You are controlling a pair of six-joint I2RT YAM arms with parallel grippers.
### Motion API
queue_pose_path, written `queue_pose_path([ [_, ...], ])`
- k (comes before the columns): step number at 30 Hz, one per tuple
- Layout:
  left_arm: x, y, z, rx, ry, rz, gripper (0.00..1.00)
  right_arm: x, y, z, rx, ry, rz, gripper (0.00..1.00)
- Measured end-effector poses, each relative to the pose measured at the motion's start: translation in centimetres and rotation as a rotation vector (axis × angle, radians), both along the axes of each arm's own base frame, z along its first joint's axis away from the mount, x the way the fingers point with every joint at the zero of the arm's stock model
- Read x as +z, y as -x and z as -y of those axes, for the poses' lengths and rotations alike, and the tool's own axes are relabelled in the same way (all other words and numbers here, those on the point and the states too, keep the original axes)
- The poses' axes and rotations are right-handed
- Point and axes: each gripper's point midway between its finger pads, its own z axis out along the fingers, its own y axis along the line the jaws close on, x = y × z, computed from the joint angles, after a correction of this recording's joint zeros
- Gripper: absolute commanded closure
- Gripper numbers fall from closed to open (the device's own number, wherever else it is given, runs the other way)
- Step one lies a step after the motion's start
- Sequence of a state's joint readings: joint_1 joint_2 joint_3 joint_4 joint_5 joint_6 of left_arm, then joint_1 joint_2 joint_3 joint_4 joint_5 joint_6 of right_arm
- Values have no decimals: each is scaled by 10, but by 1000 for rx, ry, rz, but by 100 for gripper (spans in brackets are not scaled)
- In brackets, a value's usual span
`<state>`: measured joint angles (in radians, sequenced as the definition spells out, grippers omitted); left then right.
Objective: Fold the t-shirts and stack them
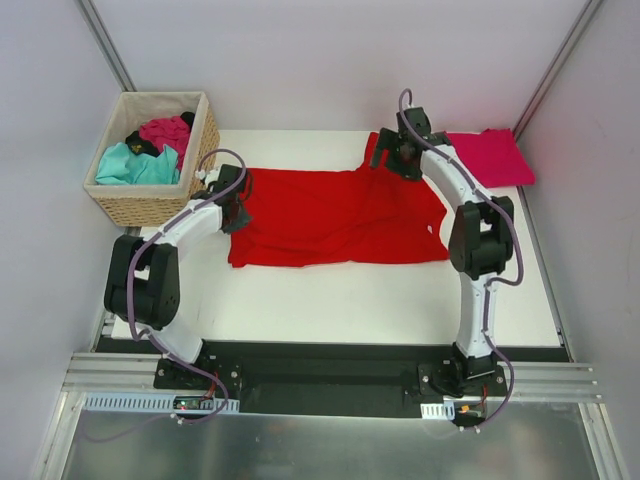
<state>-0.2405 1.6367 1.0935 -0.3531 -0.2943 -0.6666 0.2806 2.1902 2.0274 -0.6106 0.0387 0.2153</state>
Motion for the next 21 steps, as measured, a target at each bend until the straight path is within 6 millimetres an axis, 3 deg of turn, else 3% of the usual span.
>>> queue_pose_path([
  [1,0,0,0,2,2,1,45,-5,1,2,0,7,5,4],
  [3,2,-1,1,4,8,10,20,-19,24,11,0,24,-19,4],
  [4,4,-2,3,8,20,17,1,-23,40,16,-3,32,-36,4],
  [6,11,0,8,-4,45,36,1,-22,74,26,-4,42,-67,4],
  [9,34,7,25,-52,99,91,1,9,113,32,0,41,-27,4],
  [11,56,14,49,-128,163,142,1,35,137,30,13,43,36,4],
  [14,74,34,82,-243,250,181,1,47,176,27,41,40,76,4],
  [16,70,54,96,-304,290,157,1,35,199,34,41,52,56,4],
  [21,37,88,106,-350,331,49,1,-32,246,59,5,115,-108,4],
])
